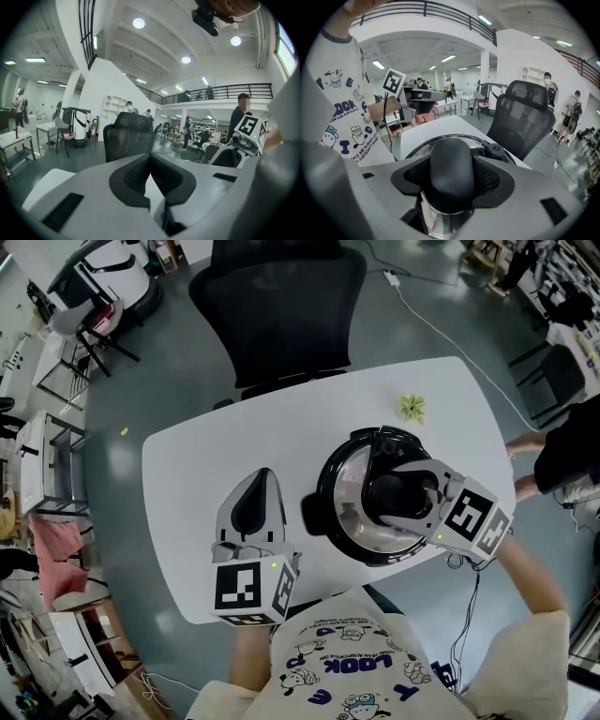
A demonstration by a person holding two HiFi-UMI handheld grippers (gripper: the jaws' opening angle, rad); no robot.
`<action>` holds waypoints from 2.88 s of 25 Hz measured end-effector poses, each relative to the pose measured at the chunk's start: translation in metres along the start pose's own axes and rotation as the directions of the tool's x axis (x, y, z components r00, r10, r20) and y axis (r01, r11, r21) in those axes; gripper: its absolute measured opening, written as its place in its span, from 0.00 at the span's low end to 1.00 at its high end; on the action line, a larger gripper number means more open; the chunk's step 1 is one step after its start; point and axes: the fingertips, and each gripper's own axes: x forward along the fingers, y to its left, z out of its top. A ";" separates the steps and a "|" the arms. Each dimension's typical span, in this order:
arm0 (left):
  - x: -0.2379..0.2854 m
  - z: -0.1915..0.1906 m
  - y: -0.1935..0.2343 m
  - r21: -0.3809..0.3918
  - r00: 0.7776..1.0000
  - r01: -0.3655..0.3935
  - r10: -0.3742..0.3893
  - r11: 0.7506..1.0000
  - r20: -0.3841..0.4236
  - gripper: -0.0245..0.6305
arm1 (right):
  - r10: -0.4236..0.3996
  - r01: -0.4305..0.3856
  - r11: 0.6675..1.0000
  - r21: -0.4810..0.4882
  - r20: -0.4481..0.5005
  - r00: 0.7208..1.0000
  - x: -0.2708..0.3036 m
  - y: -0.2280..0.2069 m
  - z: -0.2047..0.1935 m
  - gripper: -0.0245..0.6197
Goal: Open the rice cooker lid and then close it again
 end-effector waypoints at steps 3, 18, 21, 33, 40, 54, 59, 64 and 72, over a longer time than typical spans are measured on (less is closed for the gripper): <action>-0.001 -0.002 0.001 -0.003 1.000 -0.004 0.004 1.000 -0.002 0.06 | 0.002 -0.002 1.000 -0.007 -0.002 1.000 0.001 -0.002 -0.005 0.50; -0.001 -0.008 0.002 -0.003 1.000 -0.014 0.014 1.000 -0.003 0.06 | 0.043 -0.044 0.998 -0.051 -0.007 0.999 0.003 -0.003 -0.009 0.50; -0.003 -0.009 0.001 -0.004 1.000 -0.019 0.019 1.000 -0.004 0.06 | 0.071 -0.072 0.995 -0.076 -0.013 0.997 0.003 -0.002 -0.008 0.50; -0.013 -0.009 0.004 0.000 0.999 -0.044 0.044 0.999 0.003 0.06 | 0.225 -0.233 0.945 -0.228 -0.061 0.972 0.004 0.010 -0.006 0.50; -0.017 -0.007 0.011 0.001 0.997 -0.071 0.071 0.997 0.005 0.06 | 0.303 -0.347 0.870 -0.350 -0.176 0.937 0.003 0.015 -0.007 0.50; -0.022 -0.010 0.012 -0.002 0.995 -0.095 0.095 0.996 0.008 0.06 | 0.329 -0.370 0.856 -0.362 -0.170 0.929 0.007 0.016 -0.009 0.50; -0.021 -0.012 0.008 0.004 0.996 -0.086 0.086 0.996 0.017 0.06 | 0.303 -0.328 0.875 -0.357 -0.126 0.945 0.010 0.015 -0.011 0.50; -0.020 -0.012 0.007 0.010 0.997 -0.079 0.078 0.997 0.027 0.06 | 0.276 -0.273 0.907 -0.321 -0.037 0.960 0.003 0.017 -0.001 0.60; -0.019 0.011 0.003 0.040 0.997 -0.044 0.041 0.998 0.072 0.06 | 0.040 0.004 0.994 -0.106 0.405 0.914 -0.039 -0.007 0.067 0.52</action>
